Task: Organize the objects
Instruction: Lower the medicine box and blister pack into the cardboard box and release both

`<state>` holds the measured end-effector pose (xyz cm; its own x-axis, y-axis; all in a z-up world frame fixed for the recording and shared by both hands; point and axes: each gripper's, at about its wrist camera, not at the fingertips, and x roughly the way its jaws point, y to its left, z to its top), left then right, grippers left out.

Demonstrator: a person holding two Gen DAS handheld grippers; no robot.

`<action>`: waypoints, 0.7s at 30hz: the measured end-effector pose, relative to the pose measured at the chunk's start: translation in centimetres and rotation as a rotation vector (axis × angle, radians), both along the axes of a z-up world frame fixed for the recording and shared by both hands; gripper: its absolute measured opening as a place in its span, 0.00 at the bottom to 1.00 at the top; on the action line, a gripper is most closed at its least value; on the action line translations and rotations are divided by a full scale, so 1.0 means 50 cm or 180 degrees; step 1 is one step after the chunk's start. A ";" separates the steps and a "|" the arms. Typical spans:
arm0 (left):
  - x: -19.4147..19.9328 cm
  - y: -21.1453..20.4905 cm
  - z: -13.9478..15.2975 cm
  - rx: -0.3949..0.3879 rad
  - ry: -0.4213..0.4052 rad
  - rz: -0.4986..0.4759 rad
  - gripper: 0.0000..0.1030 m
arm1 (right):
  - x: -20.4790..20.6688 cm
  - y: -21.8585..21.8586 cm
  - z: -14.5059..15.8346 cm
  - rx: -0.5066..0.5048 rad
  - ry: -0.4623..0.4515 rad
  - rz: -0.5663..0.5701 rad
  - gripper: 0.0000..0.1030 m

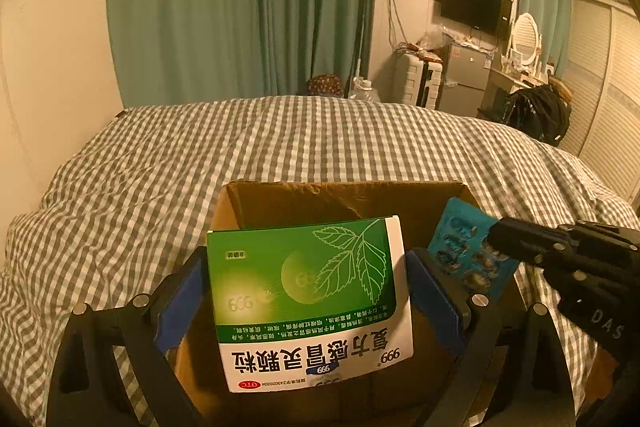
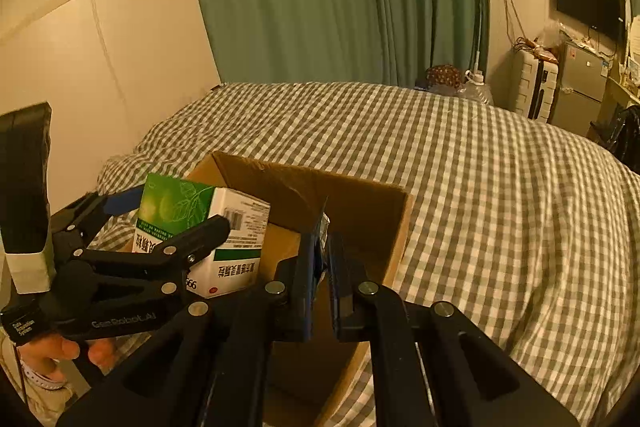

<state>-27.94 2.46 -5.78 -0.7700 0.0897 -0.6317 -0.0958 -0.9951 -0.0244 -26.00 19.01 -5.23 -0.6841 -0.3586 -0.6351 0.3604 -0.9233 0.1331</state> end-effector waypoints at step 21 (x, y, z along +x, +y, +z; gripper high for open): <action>0.197 -0.021 0.163 -0.0127 0.0281 0.0227 1.00 | 0.237 0.074 0.221 0.0225 0.0551 -0.0323 0.72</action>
<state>-18.09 1.39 2.37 -0.8263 0.0089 -0.5632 -0.0249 -0.9995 0.0208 -14.16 22.73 5.81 -0.8155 -0.2411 -0.5262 0.2771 -0.9608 0.0108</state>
